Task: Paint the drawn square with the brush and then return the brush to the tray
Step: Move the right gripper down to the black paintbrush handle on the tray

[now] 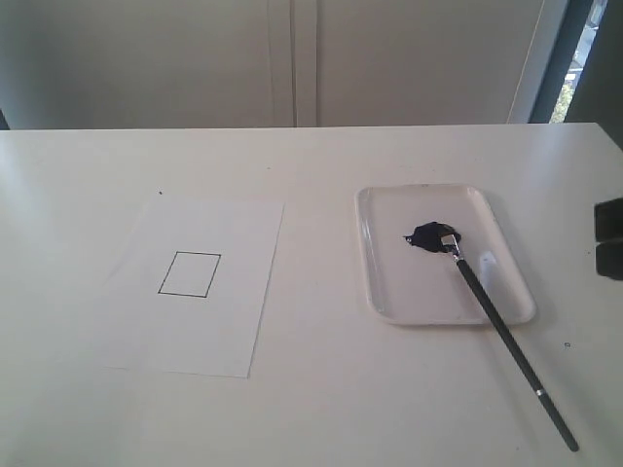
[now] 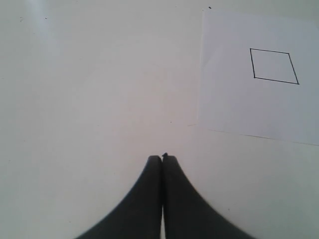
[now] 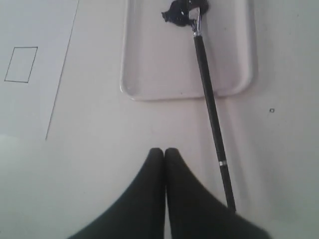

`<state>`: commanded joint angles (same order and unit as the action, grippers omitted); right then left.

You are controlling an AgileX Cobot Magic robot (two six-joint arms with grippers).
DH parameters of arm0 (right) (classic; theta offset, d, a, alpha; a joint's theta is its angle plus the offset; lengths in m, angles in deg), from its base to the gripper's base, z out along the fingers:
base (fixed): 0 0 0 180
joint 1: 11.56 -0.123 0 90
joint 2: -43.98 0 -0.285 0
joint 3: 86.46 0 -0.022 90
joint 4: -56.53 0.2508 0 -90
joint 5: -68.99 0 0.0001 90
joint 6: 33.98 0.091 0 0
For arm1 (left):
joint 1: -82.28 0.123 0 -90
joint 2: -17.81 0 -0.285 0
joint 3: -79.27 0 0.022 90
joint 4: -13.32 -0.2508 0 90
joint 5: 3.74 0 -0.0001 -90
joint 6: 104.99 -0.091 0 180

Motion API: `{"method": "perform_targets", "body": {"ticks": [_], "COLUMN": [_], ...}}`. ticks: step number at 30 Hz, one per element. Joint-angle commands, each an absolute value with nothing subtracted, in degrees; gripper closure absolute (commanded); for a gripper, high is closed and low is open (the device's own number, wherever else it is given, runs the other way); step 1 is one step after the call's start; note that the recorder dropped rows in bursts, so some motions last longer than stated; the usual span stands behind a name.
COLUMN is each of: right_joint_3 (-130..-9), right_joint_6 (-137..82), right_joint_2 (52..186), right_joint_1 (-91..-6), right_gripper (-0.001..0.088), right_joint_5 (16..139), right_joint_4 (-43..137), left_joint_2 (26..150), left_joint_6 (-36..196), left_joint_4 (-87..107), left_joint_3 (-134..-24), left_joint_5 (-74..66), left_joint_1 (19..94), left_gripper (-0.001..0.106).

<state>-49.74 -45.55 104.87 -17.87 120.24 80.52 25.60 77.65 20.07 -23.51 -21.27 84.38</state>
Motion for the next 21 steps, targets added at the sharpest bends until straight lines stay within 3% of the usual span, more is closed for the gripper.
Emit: {"method": "perform_targets", "body": {"ticks": [10,21], "right_joint_3": [-47.2,-47.3], "right_joint_6": [-47.1,-52.4], "right_joint_2": [115.1,128.8], "right_joint_1": [-17.9,-17.9], "right_gripper": [0.0868,0.0857], "right_joint_5": [105.1,100.4], "right_joint_4": [79.4,81.7], "left_joint_2": [25.6,25.6], "left_joint_6": [77.6,77.6], "left_joint_4": [20.1,20.1], "left_joint_3": [-23.5,-23.5], "left_joint_5": [-21.3,-21.3], "left_joint_1": [84.4,84.4], "left_gripper": [0.105,0.105]}}
